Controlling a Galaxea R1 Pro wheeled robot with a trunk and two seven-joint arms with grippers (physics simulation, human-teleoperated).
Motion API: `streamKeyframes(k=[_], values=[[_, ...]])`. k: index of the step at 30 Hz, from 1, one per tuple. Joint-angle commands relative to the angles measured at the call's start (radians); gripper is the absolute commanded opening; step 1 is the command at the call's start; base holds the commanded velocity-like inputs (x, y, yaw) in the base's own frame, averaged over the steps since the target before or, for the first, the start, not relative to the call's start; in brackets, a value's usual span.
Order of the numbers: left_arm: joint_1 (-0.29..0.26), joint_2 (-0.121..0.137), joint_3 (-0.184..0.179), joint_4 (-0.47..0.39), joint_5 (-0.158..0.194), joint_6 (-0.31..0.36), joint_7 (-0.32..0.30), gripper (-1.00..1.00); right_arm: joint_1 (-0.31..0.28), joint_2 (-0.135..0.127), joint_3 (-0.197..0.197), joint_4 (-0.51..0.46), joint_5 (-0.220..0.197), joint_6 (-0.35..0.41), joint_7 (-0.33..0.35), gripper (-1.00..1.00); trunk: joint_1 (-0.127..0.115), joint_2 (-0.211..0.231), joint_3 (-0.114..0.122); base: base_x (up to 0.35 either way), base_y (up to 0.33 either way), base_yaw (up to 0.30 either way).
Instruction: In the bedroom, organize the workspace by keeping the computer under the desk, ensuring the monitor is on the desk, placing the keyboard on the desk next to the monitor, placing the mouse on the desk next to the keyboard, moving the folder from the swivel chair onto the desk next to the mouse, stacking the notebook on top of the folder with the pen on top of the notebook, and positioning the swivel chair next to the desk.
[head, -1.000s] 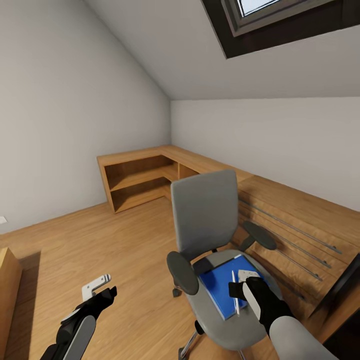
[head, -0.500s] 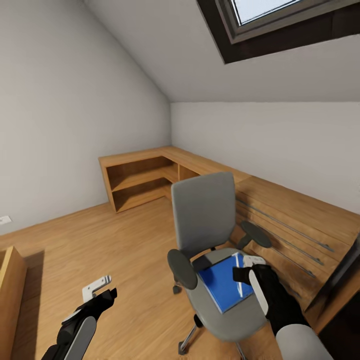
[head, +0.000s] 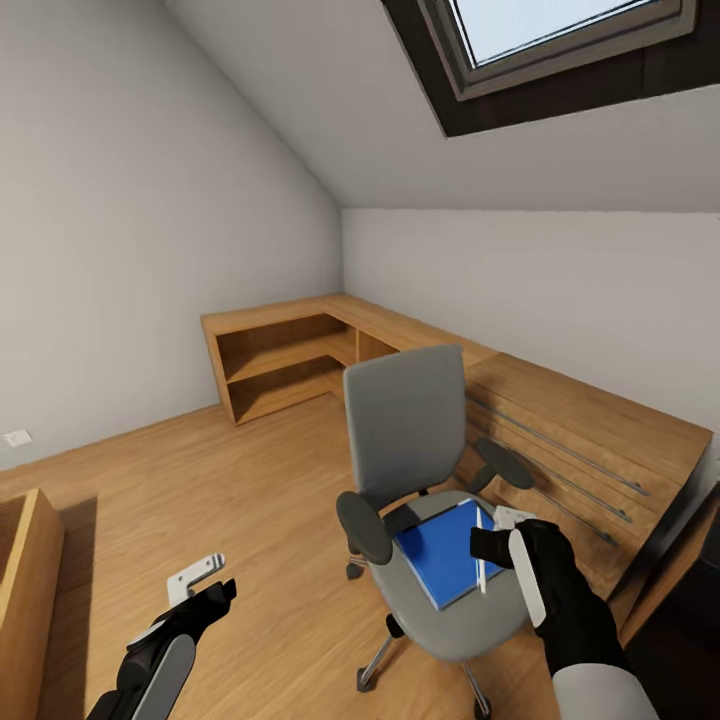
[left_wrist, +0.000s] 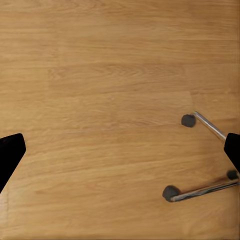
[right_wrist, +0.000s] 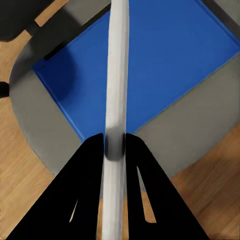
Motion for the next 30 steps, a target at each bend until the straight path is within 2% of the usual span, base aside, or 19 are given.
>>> streamKeyframes(k=[1, 9, 18, 22, 26, 30], values=[[-0.001, 0.001, -0.006, -0.001, 0.009, 0.001, 0.010, 1.00, 0.007, 0.006, -0.005, -0.017, -0.007, 0.017, -0.004, -1.00, -0.004, 0.007, 0.002, 0.000, 0.000, 0.000], [-0.001, 0.001, -0.008, -0.001, 0.009, 0.001, 0.008, 1.00, 0.009, 0.009, -0.005, -0.021, -0.007, 0.020, -0.004, -1.00, -0.035, 0.063, 0.027, -0.028, 0.000, -0.004], [-0.001, 0.001, -0.008, -0.001, 0.011, 0.001, 0.005, 1.00, 0.011, 0.010, -0.005, -0.025, -0.009, 0.020, -0.003, -1.00, -0.069, 0.126, 0.059, -0.289, 0.000, -0.219], [-0.001, 0.000, -0.008, 0.008, 0.012, 0.001, 0.004, 1.00, 0.027, 0.013, -0.003, -0.077, -0.010, 0.021, -0.003, -1.00, -0.084, 0.154, 0.072, -0.064, 0.000, -0.063], [-0.001, 0.000, -0.008, 0.049, 0.012, 0.000, 0.003, 1.00, 0.051, 0.014, -0.002, -0.132, -0.011, 0.023, -0.003, -1.00, -0.100, 0.182, 0.085, -0.006, 0.000, -0.006], [0.000, -0.003, -0.013, 0.175, 0.009, -0.013, -0.001, 1.00, 0.070, 0.024, -0.001, -0.239, -0.010, 0.023, -0.002, -1.00, -0.115, 0.210, 0.097, 0.000, 0.000, 0.000]])
